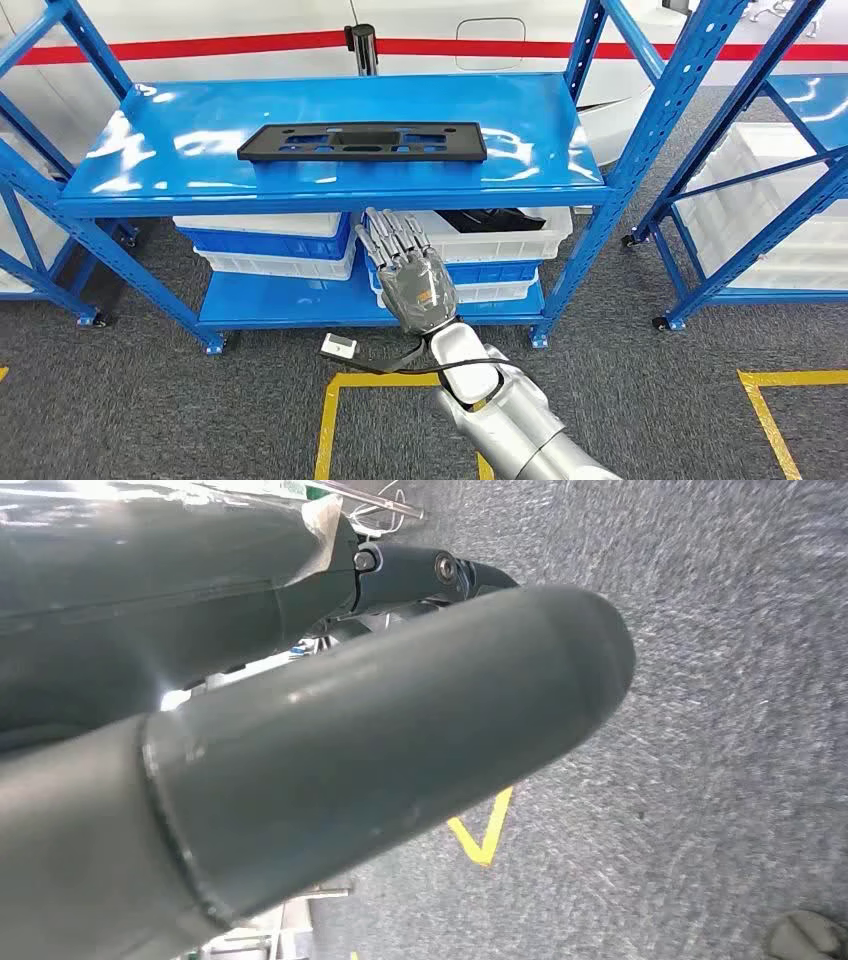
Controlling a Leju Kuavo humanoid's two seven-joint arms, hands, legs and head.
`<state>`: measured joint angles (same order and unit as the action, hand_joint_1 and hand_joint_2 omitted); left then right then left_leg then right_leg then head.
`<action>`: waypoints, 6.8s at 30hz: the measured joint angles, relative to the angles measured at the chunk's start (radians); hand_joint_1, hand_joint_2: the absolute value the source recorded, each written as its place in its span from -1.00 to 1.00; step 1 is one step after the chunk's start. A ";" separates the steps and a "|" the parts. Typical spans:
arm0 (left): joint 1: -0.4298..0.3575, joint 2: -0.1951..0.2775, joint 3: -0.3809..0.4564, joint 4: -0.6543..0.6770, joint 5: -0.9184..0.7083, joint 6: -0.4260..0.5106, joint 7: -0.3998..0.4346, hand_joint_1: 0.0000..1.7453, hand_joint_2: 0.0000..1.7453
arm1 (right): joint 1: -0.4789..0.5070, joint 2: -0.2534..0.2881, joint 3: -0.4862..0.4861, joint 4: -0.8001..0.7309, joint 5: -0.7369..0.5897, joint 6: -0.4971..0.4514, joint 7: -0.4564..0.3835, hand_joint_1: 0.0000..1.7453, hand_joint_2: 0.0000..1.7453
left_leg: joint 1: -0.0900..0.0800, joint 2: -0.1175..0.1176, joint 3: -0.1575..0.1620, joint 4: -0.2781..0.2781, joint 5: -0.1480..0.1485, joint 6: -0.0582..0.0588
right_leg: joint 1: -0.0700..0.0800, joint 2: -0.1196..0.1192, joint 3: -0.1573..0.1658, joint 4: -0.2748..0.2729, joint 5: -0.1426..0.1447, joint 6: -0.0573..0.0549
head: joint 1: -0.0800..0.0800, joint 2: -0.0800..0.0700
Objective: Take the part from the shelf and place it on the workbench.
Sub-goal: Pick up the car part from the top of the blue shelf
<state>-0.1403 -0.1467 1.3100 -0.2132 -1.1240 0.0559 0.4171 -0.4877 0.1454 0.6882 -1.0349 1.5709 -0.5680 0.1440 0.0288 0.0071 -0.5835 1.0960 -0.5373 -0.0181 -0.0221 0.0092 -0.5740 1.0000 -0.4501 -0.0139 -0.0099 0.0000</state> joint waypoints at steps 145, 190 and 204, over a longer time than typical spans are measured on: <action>0.002 0.000 -0.001 0.002 0.005 0.097 -0.001 -1.00 -1.00 | -0.187 0.075 0.038 0.416 0.000 0.024 0.251 -0.17 1.00 | -0.018 -0.010 -0.010 -0.076 0.090 0.020 | 0.028 0.008 0.031 0.003 -0.045 0.008 | -0.008 0.000; 0.003 -0.002 -0.019 0.002 -0.024 0.113 -0.001 -1.00 -1.00 | -0.068 0.068 -0.190 0.225 -0.157 -0.115 -0.155 1.00 1.00 | -0.013 -0.010 -0.008 -0.075 0.088 0.021 | 0.028 0.008 0.043 0.004 -0.045 0.008 | -0.008 0.000; 0.002 -0.007 -0.024 0.002 0.007 0.130 -0.001 -1.00 1.00 | 0.107 0.179 -0.441 -0.386 -0.742 -0.129 -0.813 1.00 1.00 | -0.011 -0.010 -0.010 -0.075 0.088 0.021 | 0.029 0.008 0.039 0.003 -0.046 0.008 | -0.008 0.000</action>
<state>-0.1383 -0.1534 1.2856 -0.2110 -1.1167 0.1855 0.4166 -0.3812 0.3244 0.2475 -1.4211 0.8294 -0.6973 -0.6689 0.0178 -0.0026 -0.5937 1.0206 -0.4493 0.0029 0.0067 0.0169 -0.5347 1.0033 -0.4961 -0.0062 -0.0178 0.0000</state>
